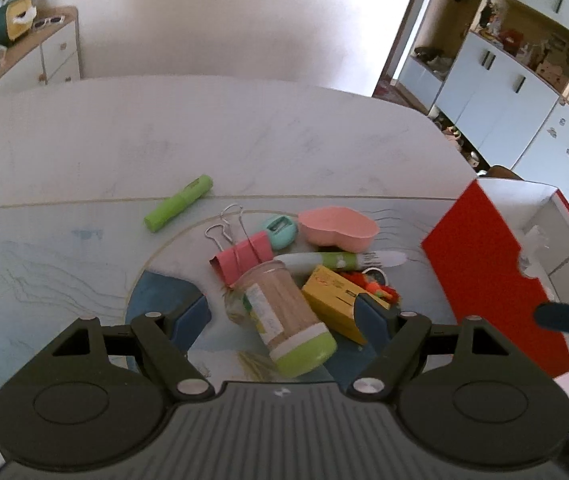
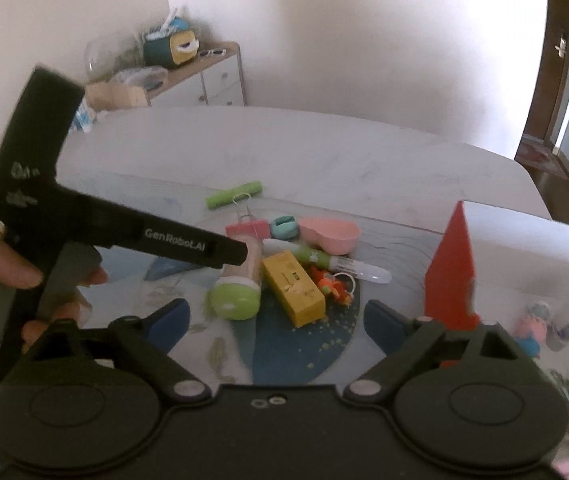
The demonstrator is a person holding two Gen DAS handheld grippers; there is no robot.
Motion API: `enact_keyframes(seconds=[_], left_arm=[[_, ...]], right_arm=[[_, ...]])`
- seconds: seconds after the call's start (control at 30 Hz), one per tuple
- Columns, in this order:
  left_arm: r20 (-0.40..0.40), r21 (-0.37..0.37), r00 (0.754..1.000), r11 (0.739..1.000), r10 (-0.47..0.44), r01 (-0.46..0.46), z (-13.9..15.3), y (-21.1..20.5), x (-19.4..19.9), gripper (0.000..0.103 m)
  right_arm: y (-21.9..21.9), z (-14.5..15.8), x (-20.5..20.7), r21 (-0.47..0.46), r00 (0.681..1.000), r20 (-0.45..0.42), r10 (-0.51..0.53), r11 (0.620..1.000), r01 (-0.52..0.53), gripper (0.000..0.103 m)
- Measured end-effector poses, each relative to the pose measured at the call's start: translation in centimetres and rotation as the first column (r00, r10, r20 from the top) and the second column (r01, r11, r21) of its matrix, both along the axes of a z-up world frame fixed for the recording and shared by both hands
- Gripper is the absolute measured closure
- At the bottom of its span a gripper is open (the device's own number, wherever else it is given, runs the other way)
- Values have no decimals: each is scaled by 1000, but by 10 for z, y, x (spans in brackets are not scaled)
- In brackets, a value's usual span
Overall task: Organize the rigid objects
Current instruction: 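Grasp the yellow cardboard box with the right tool while the left tool grasps the toothpick jar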
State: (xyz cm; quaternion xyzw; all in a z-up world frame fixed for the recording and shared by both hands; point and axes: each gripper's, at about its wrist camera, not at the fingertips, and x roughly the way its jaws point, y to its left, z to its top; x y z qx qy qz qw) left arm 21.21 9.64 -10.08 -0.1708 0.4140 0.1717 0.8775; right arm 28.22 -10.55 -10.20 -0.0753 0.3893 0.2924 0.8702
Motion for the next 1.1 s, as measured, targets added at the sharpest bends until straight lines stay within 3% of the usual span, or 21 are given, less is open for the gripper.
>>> enact_keyframes(seconds=[0.27,0.63,1.1], left_arm=[[-39,-27,999,999,25,-26,-19,12,15,23],[-75,-30,995,997,63,-65,-40,19,25,23],[-92,-58,993,995,71,-77,-52,23,29,23]], right_arm=[[20,-36,21,-79,1000,-26,-6,997,4,28],[27,-68,41,-111,996,-84,-5,994,-4,44],[38,-77,51,-133,995,-81,55,989,-65,51]])
